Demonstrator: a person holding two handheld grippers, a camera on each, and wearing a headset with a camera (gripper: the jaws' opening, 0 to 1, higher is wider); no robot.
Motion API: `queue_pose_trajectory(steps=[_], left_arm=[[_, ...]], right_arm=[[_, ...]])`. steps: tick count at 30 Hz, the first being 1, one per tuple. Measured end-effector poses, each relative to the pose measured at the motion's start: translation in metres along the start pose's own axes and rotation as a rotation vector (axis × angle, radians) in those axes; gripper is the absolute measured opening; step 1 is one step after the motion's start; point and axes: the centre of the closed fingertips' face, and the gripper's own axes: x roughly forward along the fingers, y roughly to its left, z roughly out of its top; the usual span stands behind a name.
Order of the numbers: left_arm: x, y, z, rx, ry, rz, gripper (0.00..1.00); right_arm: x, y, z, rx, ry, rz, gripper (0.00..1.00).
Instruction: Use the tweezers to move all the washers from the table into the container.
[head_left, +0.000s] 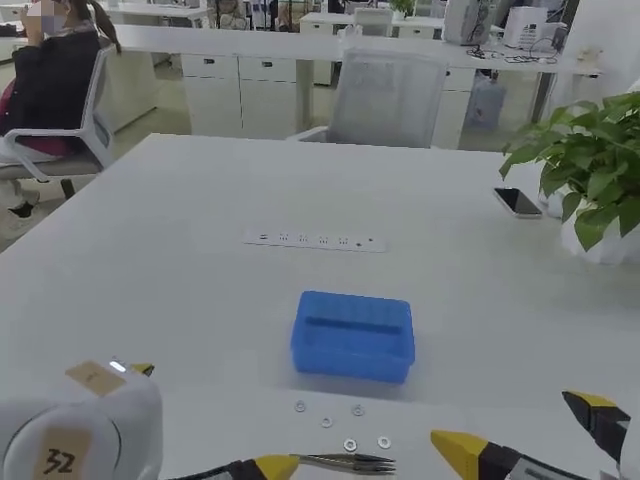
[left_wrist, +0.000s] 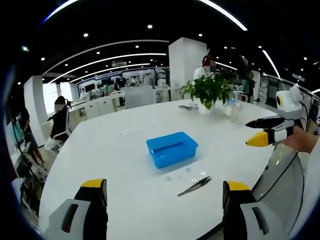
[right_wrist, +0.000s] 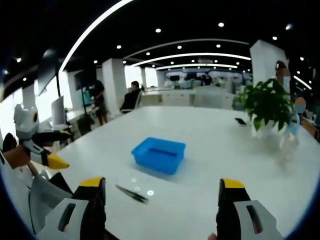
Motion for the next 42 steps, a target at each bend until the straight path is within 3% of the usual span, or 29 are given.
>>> queue_pose_trajectory(steps=[37,42], left_arm=[[0.012,0.002,-0.005,0.009,0.023,-0.013,0.97],[0.015,0.000,-0.007,0.015,0.016,-0.033,0.94]], right_arm=[[0.008,-0.002,-0.006,0.003,0.023,-0.010,0.91],[0.009,-0.001,-0.011,0.007,0.042,-0.006,0.89]])
